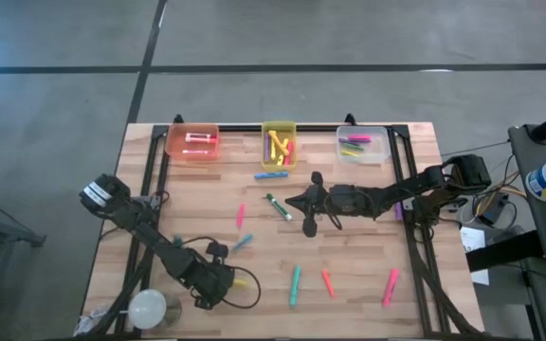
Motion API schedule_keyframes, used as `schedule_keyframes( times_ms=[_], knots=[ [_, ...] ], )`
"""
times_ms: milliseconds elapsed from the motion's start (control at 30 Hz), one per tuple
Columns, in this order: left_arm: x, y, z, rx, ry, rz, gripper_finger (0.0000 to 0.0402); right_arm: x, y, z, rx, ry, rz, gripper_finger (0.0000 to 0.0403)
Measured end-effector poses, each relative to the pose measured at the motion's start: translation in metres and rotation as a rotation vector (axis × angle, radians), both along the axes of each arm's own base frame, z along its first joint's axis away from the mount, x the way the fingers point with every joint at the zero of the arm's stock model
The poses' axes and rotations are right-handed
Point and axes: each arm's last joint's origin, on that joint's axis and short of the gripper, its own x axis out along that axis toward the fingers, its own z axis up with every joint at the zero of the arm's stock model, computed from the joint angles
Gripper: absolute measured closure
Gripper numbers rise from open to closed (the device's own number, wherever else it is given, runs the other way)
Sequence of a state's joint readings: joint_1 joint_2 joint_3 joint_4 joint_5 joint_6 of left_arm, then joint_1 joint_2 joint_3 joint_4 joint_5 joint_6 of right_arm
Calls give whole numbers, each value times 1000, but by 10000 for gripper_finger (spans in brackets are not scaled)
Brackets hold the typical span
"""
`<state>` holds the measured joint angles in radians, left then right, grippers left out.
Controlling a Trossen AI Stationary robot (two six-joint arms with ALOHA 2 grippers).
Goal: Pick & Place Markers
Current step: Put the yellow pen into the transparent bin
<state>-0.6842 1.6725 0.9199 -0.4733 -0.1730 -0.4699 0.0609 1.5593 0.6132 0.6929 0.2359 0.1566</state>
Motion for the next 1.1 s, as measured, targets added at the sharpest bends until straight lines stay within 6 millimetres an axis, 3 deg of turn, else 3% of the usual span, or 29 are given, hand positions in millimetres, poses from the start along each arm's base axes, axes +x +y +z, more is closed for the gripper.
schedule_keyframes(
  times_ms=[133,300,467,767,867,1100],
  knots=[
    [-3,7,7,7,-141,58,372,0,0,0,-1,1,0,394],
    [-21,21,-5,-147,-298,74,376,-2,0,-3,-21,21,5,394],
    [-34,40,-6,-216,-567,77,378,-2,0,-3,-22,20,1,394],
    [-42,74,17,-245,-1180,-2,379,8,-1,13,-25,-40,-28,394],
    [-38,90,20,-222,-1245,21,379,12,0,19,-27,-61,-18,386],
    [-22,123,30,-201,-1304,58,379,30,7,38,-31,-122,187,338]
  ],
)
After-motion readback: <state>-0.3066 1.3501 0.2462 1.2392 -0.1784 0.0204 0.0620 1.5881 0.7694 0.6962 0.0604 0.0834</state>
